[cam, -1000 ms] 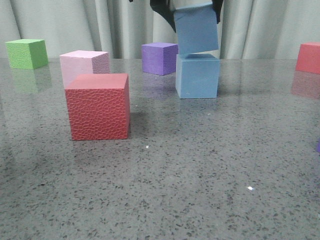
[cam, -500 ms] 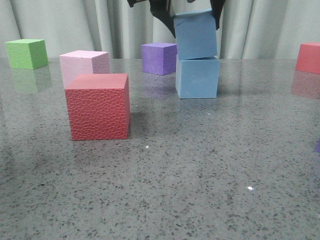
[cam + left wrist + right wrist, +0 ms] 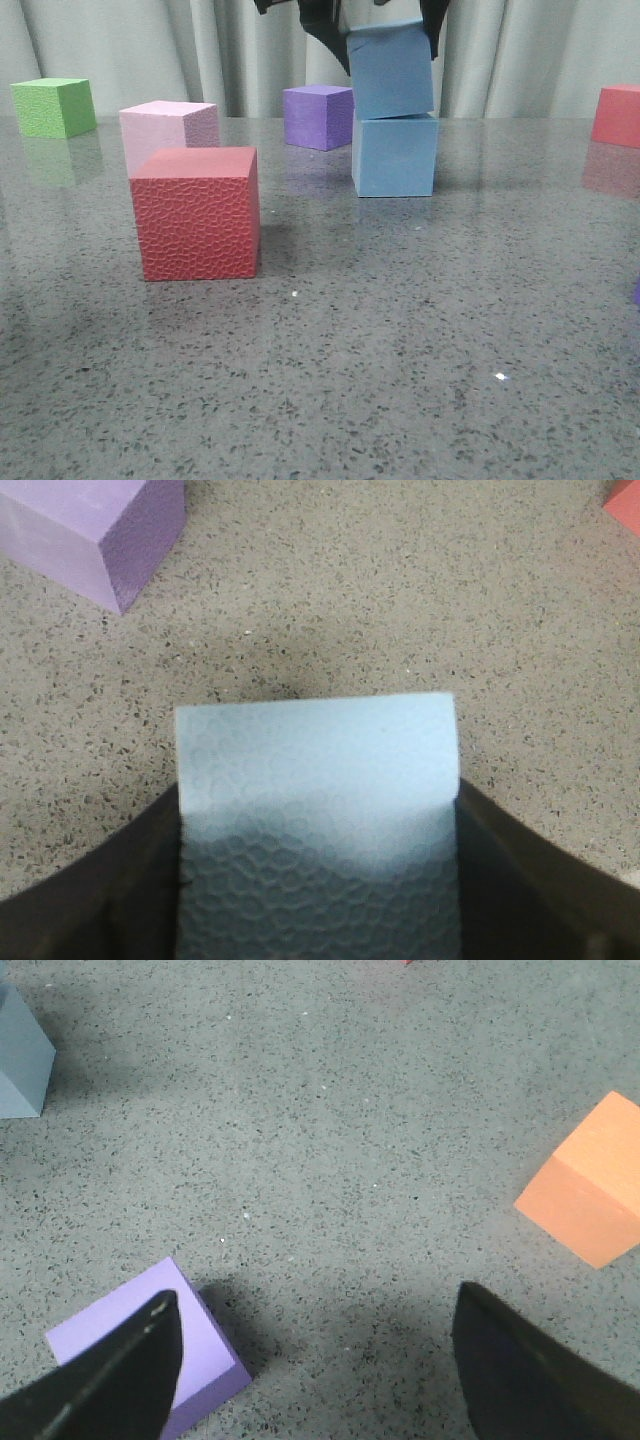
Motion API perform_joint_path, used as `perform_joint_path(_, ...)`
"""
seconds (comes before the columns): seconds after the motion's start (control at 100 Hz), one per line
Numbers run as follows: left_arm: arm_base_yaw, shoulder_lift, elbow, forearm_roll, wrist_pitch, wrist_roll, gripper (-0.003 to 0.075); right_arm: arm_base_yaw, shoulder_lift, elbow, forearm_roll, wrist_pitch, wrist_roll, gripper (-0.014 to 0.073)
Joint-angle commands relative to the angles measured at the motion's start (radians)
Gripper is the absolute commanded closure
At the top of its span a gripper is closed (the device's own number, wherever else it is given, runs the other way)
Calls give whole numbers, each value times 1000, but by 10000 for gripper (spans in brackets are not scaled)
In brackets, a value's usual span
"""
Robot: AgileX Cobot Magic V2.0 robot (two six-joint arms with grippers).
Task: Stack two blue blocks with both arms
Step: 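Lower the held cube onto the placed cube and align it, then open the left gripper and raise it off the stack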
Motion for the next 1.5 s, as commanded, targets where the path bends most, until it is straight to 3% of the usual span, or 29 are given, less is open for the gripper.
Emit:
perform_joint_path(0.0,-8,-56,-32,18,-56,-8,370,-4,0,-23,-12,-65,-8,36)
perform_joint_path(0.19,-8,-56,-32,18,-61,-8,216,-4,0,-23,-12,-65,-8,36)
perform_joint_path(0.46,-8,-56,-32,16,-61,-8,197,-4,0,-23,-12,-65,-8,36)
perform_joint_path(0.64,-8,-56,-32,2,-64,-8,143,-4,0,-23,-12,-65,-8,36)
perform_joint_path(1.49,-8,-157,-57,-4,-39,62,141,-4,0,-23,-12,-65,-8,36)
